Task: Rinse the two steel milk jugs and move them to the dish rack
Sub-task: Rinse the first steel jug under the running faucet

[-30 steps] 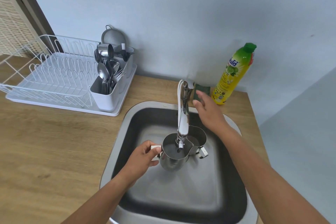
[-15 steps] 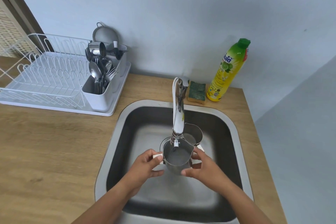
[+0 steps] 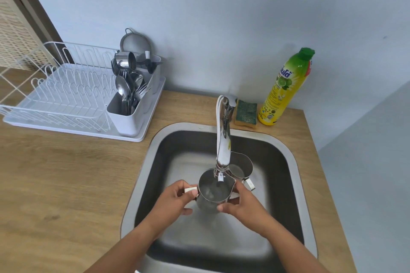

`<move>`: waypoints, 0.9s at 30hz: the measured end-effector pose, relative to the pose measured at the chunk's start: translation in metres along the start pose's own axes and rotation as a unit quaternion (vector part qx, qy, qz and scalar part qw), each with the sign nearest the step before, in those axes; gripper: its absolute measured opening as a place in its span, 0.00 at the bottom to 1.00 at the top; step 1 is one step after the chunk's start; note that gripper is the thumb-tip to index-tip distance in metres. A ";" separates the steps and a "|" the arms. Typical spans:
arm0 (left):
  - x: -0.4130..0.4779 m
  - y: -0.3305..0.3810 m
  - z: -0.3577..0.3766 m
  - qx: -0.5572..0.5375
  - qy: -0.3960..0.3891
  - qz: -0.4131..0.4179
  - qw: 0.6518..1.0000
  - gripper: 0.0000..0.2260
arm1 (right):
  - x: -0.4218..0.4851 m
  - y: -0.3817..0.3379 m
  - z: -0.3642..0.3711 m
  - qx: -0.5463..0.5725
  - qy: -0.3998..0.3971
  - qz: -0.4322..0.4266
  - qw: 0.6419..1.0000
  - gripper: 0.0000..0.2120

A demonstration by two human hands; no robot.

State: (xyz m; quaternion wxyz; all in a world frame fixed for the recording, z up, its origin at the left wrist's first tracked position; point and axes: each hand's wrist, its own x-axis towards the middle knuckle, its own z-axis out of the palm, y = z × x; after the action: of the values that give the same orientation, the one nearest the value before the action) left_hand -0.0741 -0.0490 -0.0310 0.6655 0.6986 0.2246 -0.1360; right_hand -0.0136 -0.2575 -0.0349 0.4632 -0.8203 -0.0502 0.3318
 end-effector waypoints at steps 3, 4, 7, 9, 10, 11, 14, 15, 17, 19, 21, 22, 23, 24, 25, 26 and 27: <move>0.002 -0.001 -0.004 0.009 0.000 -0.010 1.000 0.09 | 0.002 0.001 -0.001 -0.024 -0.007 0.004 1.000 0.32; 0.002 -0.002 -0.004 0.011 -0.009 -0.016 1.000 0.11 | 0.001 0.001 -0.003 -0.031 -0.011 0.005 0.999 0.30; 0.002 -0.005 -0.004 0.011 -0.024 -0.028 0.999 0.11 | -0.002 -0.003 -0.006 -0.034 -0.008 -0.007 0.999 0.28; 0.002 -0.005 -0.003 0.001 -0.017 -0.028 0.999 0.10 | -0.004 -0.006 -0.005 -0.036 -0.007 -0.012 0.999 0.28; 0.002 -0.005 -0.003 -0.001 -0.013 -0.027 1.000 0.10 | -0.003 -0.007 -0.005 -0.039 -0.008 -0.011 0.999 0.29; 0.001 -0.005 -0.002 0.001 -0.014 -0.030 0.999 0.11 | -0.002 -0.006 -0.005 -0.041 -0.010 -0.008 0.999 0.28; -0.001 -0.004 -0.001 0.007 -0.030 -0.045 0.998 0.12 | 0.000 -0.003 -0.009 -0.035 -0.013 -0.003 0.999 0.24; -0.001 -0.004 0.000 0.007 -0.034 -0.048 0.998 0.12 | 0.000 -0.003 -0.009 -0.032 -0.008 -0.005 0.999 0.23; -0.001 -0.004 0.000 0.008 -0.031 -0.049 0.998 0.12 | 0.000 -0.005 -0.007 -0.032 -0.004 -0.013 0.999 0.23; 0.000 -0.004 -0.001 0.012 -0.024 -0.050 0.998 0.12 | 0.001 -0.007 -0.005 -0.039 -0.010 -0.013 0.999 0.24; 0.000 -0.003 -0.001 0.020 -0.026 -0.054 0.998 0.11 | 0.003 -0.006 -0.007 -0.035 -0.016 -0.007 0.999 0.23; 0.000 -0.004 -0.001 0.022 -0.029 -0.055 0.998 0.11 | 0.004 -0.006 -0.008 -0.027 -0.015 -0.007 0.999 0.22; 0.000 -0.004 0.000 0.023 -0.029 -0.055 0.998 0.11 | 0.005 -0.006 -0.009 -0.017 -0.012 -0.008 1.000 0.20; 0.001 -0.004 0.000 0.023 -0.027 -0.054 0.998 0.11 | 0.006 -0.005 -0.008 -0.011 -0.008 -0.008 1.000 0.20; 0.002 -0.005 0.000 0.021 -0.023 -0.052 0.998 0.10 | 0.007 -0.004 -0.007 -0.008 -0.003 -0.008 1.000 0.20; 0.003 -0.005 0.000 0.020 -0.018 -0.052 0.998 0.10 | 0.008 -0.003 -0.005 -0.010 -0.001 -0.008 1.000 0.21; 0.004 -0.005 0.000 0.021 -0.016 -0.054 0.998 0.09 | 0.008 -0.002 -0.002 -0.011 -0.004 -0.006 1.000 0.22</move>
State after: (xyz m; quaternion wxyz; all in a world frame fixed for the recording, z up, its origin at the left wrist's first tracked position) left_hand -0.0730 -0.0479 -0.0378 0.6460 0.6968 0.2490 -0.1875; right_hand -0.0052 -0.2547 -0.0365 0.4556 -0.8239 -0.0602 0.3316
